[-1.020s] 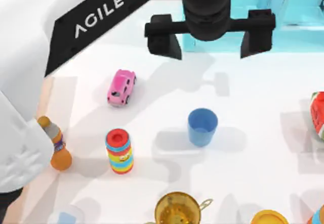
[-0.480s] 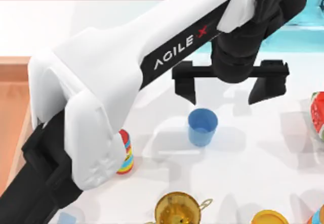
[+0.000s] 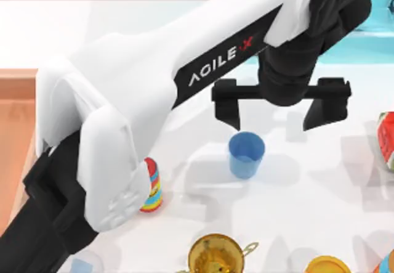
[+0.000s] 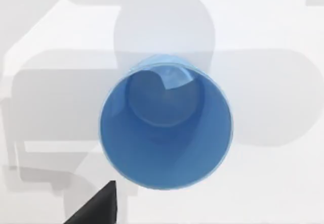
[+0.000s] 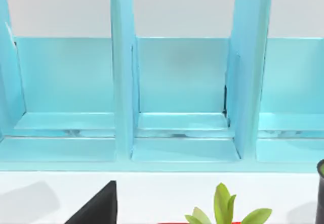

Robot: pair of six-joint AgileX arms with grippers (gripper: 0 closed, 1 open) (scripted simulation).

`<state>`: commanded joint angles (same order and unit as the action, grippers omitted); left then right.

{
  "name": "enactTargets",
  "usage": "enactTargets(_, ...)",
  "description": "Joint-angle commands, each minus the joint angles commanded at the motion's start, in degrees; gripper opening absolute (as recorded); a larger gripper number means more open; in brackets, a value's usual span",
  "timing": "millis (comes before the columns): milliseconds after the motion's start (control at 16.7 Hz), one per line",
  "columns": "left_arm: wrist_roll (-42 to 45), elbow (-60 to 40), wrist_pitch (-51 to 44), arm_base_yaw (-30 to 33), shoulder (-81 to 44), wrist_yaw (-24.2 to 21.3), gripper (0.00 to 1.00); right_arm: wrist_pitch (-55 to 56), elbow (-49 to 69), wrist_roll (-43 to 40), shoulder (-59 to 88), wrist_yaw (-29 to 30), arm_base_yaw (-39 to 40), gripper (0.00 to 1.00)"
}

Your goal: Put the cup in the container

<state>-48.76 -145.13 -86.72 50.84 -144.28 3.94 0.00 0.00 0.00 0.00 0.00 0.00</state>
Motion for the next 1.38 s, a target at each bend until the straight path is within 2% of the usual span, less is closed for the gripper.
enactTargets(420, 0.6, 20.1, 18.4, -0.6, 1.3, 0.0, 1.0, 0.0, 0.0, 0.0, 0.0, 0.0, 0.0, 1.0)
enactTargets(780, 0.6, 22.0, 20.2, -0.6, 1.4, 0.0, 1.0, 0.0, 0.0, 0.0, 0.0, 0.0, 0.0, 1.0)
enactTargets(1380, 0.6, 22.0, 20.2, -0.6, 1.4, 0.0, 0.25, 0.0, 0.0, 0.0, 0.0, 0.0, 0.0, 1.0)
